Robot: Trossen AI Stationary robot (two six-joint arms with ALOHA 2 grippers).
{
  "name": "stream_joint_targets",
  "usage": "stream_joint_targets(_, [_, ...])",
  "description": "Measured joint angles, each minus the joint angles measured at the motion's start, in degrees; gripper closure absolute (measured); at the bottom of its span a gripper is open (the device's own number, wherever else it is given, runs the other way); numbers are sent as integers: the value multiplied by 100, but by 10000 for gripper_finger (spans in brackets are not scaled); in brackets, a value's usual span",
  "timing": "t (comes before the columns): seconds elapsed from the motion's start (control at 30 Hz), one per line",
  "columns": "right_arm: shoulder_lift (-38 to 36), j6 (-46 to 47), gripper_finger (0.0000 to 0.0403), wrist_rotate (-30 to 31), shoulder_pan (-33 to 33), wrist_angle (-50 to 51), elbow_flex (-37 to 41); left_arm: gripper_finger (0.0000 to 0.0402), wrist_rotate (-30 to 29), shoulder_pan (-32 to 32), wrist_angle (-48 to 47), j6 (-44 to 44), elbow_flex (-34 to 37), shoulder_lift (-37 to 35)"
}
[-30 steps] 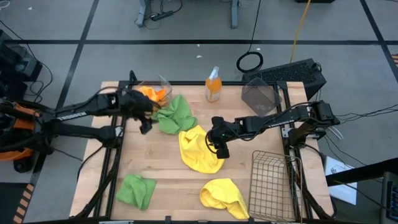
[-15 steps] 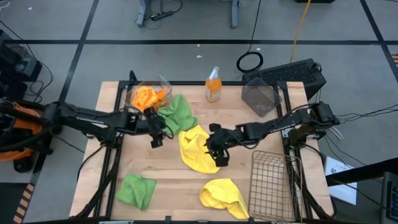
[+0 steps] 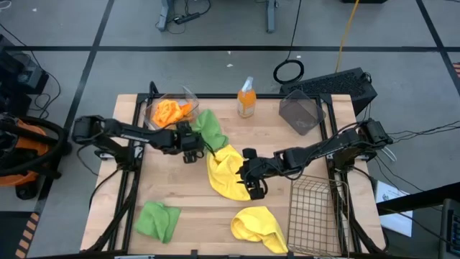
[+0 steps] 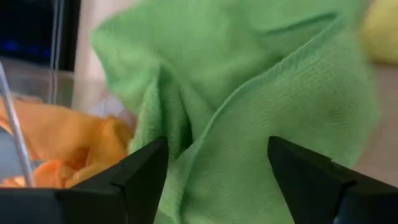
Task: Sort microfiber towel by color & place in baskets
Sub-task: Put the top green microfiber cloth into the black bin
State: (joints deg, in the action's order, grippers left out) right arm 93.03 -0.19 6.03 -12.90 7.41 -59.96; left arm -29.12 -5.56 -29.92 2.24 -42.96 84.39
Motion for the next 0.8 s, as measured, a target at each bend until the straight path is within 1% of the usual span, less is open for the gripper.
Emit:
stream_joint_targets(0.1, [0, 0, 259, -3, -13, -1, 0, 120, 110, -244, 76, 215, 0, 220])
stream_joint_targets(0.23, [0, -1, 259, -1, -11, 6, 0, 123, 884, -542, 309, 411, 0, 516])
stream_joint_targets(0.3, [0, -18, 259, -1, -11, 7, 0, 133, 1074, -671, 421, 435, -17, 674])
stream_joint_targets(0.37, [0, -29, 259, -1, -11, 11, 0, 152, 1172, -778, 510, 459, -33, 827])
stream_joint_targets(0.43, [0, -31, 259, -3, -11, 12, -2, 182, 1229, -863, 565, 459, -37, 932])
stream_joint_targets(0.5, [0, -32, 259, -5, -26, 19, -2, 223, 1257, -905, 596, 452, -37, 963])
stream_joint_targets(0.7, [0, -118, 259, -10, -180, 91, -4, 373, 1329, -905, 589, 409, -20, 978])
stream_joint_targets(0.73, [0, -138, 259, -12, -210, 91, -4, 384, 1340, -905, 596, 347, -17, 978])
stream_joint_targets(0.8, [0, -204, 259, -16, -269, 91, -4, 385, 1346, -907, 635, 222, -15, 978])
